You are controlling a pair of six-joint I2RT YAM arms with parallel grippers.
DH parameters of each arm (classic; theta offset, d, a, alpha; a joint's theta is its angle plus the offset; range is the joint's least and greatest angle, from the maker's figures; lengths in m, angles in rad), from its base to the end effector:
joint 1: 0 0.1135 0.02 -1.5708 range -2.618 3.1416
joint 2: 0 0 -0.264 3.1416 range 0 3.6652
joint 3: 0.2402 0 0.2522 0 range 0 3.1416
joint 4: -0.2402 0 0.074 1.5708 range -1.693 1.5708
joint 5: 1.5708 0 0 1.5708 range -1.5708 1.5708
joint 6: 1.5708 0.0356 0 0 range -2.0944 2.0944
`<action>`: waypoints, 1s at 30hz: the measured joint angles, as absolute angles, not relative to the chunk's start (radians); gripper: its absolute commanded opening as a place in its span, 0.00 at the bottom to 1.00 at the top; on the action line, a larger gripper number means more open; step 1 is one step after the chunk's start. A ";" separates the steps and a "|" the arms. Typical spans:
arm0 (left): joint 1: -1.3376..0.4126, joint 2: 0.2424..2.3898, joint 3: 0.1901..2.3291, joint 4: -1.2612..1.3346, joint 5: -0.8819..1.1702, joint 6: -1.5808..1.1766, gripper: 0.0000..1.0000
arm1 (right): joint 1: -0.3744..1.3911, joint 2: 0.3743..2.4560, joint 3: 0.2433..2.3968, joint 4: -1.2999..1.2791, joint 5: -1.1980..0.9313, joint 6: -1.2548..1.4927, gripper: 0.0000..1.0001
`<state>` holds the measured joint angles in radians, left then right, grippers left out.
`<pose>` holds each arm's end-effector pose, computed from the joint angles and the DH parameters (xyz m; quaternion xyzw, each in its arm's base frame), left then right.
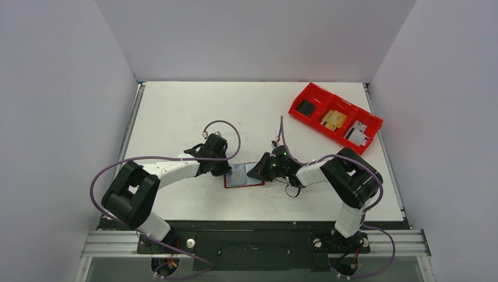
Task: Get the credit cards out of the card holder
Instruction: Remove the credit card from the card holder.
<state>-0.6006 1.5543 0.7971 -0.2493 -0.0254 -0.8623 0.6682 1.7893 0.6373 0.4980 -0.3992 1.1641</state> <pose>0.2426 -0.1651 0.1602 -0.1288 0.9517 -0.1769 0.2153 0.2398 0.2069 0.1069 0.1307 0.8736 0.4523 0.1230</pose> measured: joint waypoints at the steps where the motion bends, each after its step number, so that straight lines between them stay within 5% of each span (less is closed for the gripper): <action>1: -0.601 1.554 0.797 -0.249 -0.025 -0.862 0.00 | 0.668 1.789 0.637 0.498 -0.400 1.164 0.08; 3: -0.601 1.554 0.797 -0.249 -0.025 -0.862 0.00 | 0.668 1.789 0.637 0.503 -0.403 1.166 0.17; 9: -0.601 1.555 0.797 -0.249 -0.025 -0.862 0.00 | 0.668 1.798 0.631 0.585 -0.436 1.195 0.20; 30: -0.601 1.557 0.797 -0.248 -0.022 -0.865 0.00 | 0.666 1.895 0.626 0.724 -0.477 1.275 0.06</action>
